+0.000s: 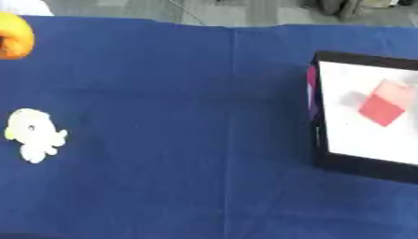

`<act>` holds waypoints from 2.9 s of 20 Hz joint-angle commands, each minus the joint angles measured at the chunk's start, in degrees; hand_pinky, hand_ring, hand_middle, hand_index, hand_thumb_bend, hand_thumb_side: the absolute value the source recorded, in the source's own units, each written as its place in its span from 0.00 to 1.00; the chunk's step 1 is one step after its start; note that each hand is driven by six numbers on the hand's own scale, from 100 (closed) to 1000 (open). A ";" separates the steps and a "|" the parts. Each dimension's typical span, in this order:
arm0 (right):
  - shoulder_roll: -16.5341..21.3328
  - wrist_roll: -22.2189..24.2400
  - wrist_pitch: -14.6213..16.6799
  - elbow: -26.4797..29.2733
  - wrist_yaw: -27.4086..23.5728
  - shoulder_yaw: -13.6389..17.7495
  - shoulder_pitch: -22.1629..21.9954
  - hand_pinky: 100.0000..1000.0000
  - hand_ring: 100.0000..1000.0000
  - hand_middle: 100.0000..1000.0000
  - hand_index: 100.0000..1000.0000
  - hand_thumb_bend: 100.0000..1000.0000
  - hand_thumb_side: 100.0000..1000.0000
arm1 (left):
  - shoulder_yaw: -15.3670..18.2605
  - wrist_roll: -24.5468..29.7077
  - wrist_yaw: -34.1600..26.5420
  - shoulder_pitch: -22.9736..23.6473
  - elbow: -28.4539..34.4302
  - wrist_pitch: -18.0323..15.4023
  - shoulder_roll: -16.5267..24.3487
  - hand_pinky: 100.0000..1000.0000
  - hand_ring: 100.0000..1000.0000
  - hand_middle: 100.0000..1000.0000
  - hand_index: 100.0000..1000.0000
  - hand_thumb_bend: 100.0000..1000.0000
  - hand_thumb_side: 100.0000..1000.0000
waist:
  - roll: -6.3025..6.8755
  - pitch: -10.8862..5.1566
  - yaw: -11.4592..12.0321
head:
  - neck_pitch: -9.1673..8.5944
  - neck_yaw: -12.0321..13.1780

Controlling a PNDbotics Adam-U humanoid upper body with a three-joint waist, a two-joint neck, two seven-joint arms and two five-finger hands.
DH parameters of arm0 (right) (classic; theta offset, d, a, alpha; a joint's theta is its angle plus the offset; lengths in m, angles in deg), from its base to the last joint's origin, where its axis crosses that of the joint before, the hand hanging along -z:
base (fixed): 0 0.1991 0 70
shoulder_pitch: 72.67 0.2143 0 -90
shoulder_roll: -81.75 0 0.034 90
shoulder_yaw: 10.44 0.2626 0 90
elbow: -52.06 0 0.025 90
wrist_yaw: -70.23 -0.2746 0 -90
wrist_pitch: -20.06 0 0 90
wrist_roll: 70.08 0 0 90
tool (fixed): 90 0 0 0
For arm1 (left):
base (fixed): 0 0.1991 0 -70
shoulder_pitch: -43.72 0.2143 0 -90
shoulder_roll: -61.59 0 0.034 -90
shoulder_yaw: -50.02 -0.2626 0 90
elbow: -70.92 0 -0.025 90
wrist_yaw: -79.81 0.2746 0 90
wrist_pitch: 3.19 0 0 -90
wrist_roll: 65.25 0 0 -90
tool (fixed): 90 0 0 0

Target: Pick up the objects with one hand, pass them to the other hand, and then place them into the box on the other side of the table.

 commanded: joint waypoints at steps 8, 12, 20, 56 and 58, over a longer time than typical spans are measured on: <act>2.65 0.19 0.81 3.18 -1.01 -0.25 1.12 1.00 1.00 1.00 1.00 0.00 0.37 | -3.65 -4.26 -3.84 2.82 16.70 -1.85 -9.42 0.79 0.59 0.48 0.51 0.00 0.25 | -0.11 -2.18 -0.08 | -0.71 -0.51; 2.61 2.63 0.83 4.44 0.79 -2.41 3.66 1.00 1.00 1.00 1.00 0.00 0.26 | -3.69 -7.91 -1.69 4.56 18.97 -2.14 -13.69 0.80 0.58 0.47 0.51 0.00 0.27 | -0.14 -2.20 -0.17 | -0.42 -0.53; 0.13 16.54 0.33 6.43 9.94 -9.93 11.88 1.00 1.00 1.00 1.00 0.00 0.02 | -4.86 -17.80 5.20 7.29 18.20 -7.18 -19.34 0.78 0.58 0.46 0.51 0.00 0.26 | -0.25 -2.46 -0.60 | 0.61 -0.87; -21.68 25.04 9.04 -12.17 42.97 -26.54 26.01 1.00 1.00 1.00 1.00 0.08 0.02 | -10.51 -38.79 19.67 10.48 20.30 -23.00 -29.49 0.76 0.56 0.45 0.51 0.00 0.16 | -0.98 -2.27 2.06 | 2.06 -5.60; -22.22 25.07 9.15 -12.72 43.24 -26.83 26.15 1.00 1.00 1.00 1.00 0.07 0.03 | -10.75 -38.68 19.56 10.37 20.17 -23.25 -29.77 0.76 0.56 0.45 0.51 0.00 0.16 | -1.07 -2.19 2.27 | 2.05 -5.85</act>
